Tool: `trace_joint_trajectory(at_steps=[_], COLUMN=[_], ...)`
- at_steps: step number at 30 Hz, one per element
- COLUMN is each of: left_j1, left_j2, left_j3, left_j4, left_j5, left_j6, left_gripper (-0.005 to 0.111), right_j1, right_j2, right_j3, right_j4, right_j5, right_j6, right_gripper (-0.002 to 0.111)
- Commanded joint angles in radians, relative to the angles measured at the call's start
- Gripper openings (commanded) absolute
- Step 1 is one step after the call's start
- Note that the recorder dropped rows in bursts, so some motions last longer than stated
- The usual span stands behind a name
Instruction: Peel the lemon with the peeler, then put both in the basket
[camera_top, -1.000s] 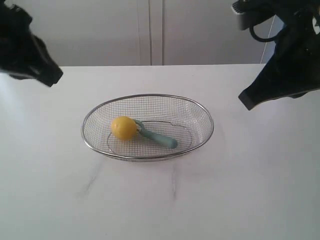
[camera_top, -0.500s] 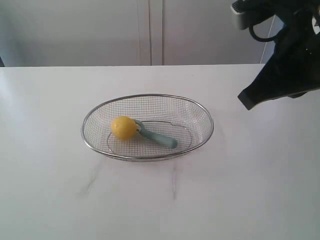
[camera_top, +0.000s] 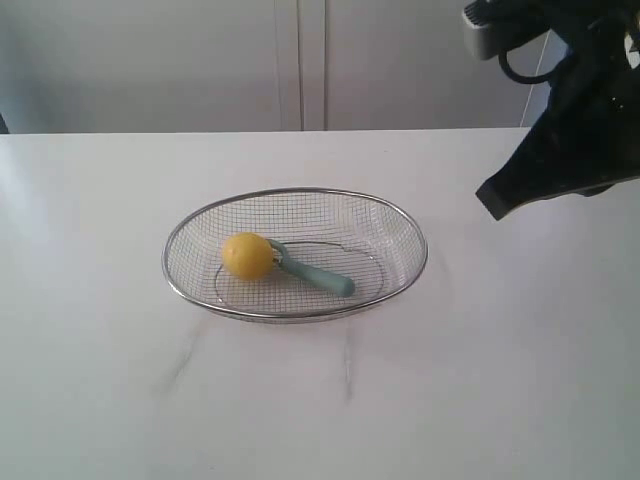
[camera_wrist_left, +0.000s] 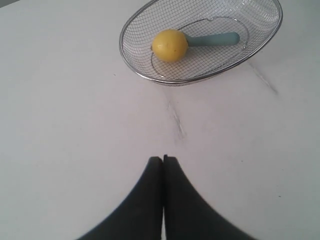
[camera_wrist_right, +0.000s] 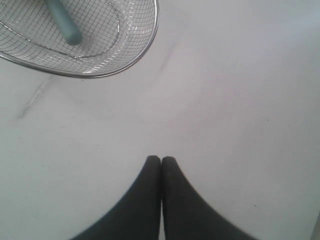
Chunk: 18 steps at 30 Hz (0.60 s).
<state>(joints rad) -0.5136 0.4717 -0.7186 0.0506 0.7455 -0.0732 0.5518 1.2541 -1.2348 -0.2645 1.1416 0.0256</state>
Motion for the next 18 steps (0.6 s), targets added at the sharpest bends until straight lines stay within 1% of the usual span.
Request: trace_joint_trajectory(at_steps=[1, 16, 18], left_j1=[0.001, 0.001, 0.001], left_j2=[-0.009, -0.009, -0.009], left_j3=[0.007, 0.007, 0.022], left_j4=[0.002, 0.003, 0.003], left_j5=[0.005, 0.003, -0.048], left_j6=[-0.002, -0.002, -0.037], left_gripper=[0.0, 0.0, 0.0], right_j1=[-0.008, -0.008, -0.008], right_j2=[-0.008, -0.008, -0.008], right_j3=[0.003, 0.003, 0.003], right_j4=[0.002, 0.002, 0.002], right_j5=[-0.004, -0.005, -0.005], right_j6=[0.004, 0.004, 0.004], right_gripper=[0.0, 0.0, 0.0])
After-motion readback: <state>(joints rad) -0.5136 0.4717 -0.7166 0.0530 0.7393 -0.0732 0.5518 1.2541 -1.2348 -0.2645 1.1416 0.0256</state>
